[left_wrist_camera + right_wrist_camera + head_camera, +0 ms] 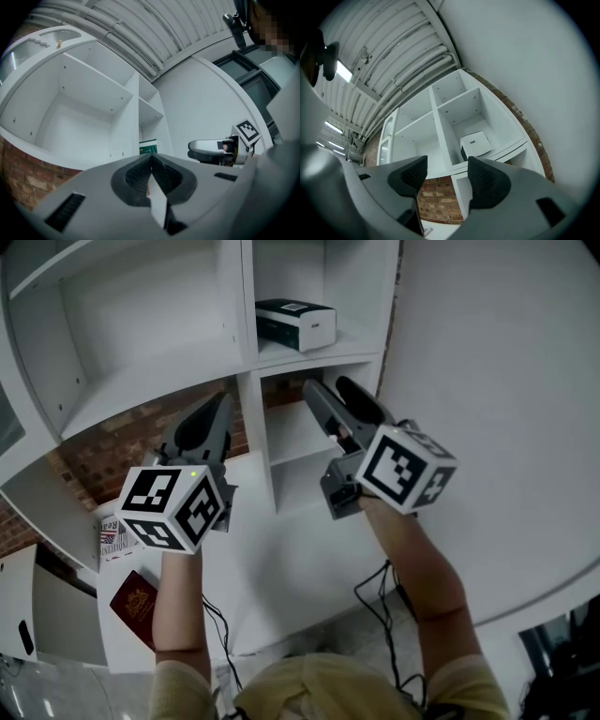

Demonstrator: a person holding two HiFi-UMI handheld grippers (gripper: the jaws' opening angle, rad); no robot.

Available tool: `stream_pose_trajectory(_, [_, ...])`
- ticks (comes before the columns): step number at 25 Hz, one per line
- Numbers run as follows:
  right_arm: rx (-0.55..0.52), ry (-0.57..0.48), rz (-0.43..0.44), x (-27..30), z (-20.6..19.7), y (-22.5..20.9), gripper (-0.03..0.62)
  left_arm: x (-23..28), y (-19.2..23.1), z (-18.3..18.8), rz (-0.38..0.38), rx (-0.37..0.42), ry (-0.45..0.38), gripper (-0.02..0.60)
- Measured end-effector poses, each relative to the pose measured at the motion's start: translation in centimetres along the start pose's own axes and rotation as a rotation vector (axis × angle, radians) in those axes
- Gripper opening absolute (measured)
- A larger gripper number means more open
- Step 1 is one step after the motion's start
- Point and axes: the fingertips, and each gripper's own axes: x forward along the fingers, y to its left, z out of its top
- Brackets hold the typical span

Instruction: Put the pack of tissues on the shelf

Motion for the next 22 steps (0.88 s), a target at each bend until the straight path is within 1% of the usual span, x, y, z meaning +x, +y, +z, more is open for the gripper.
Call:
stream_pose_trajectory(3, [-0.082, -0.015, -0.023, -0.6, -0.2, -0.1, 0.232, -0.5, -0.1, -0.1, -0.004, 0.000, 0.004, 0.002])
stream_pose_trajectory(7, [-0.150, -0.031, -0.053, -1.4, -0.5, -0.4, 0.135, -0.8, -0.2, -0.4, -0.004, -0.002, 0.017, 0.003])
stream_pose_trajectory(13, [-0.199, -0.033, -0.063, -2.1, -1.3, -0.3, 0.072, -0.8, -0.1, -1.0, 0.009, 0.008, 0.046, 0.002])
stream_pose_trajectory(17, [-0.226, -0.035, -0.077, -2.5, -2.0, -0.3, 0.021, -1.1, -0.1, -1.2, 0.004, 0.003, 0.043, 0.002])
stream_pose_trajectory(19, [-0.238, -0.033, -0.079, -2.6, -2.3, -0.3, 0.008, -1.2, -0.1, -1.4, 0.004, 0.005, 0.046, 0.002])
stream_pose_trajectory(22, [-0.264, -0.031, -0.080, -2.8, -2.6, -0.3, 0.005, -1.3, -0.1, -1.8, 0.002, 0.009, 0.059, 0.002])
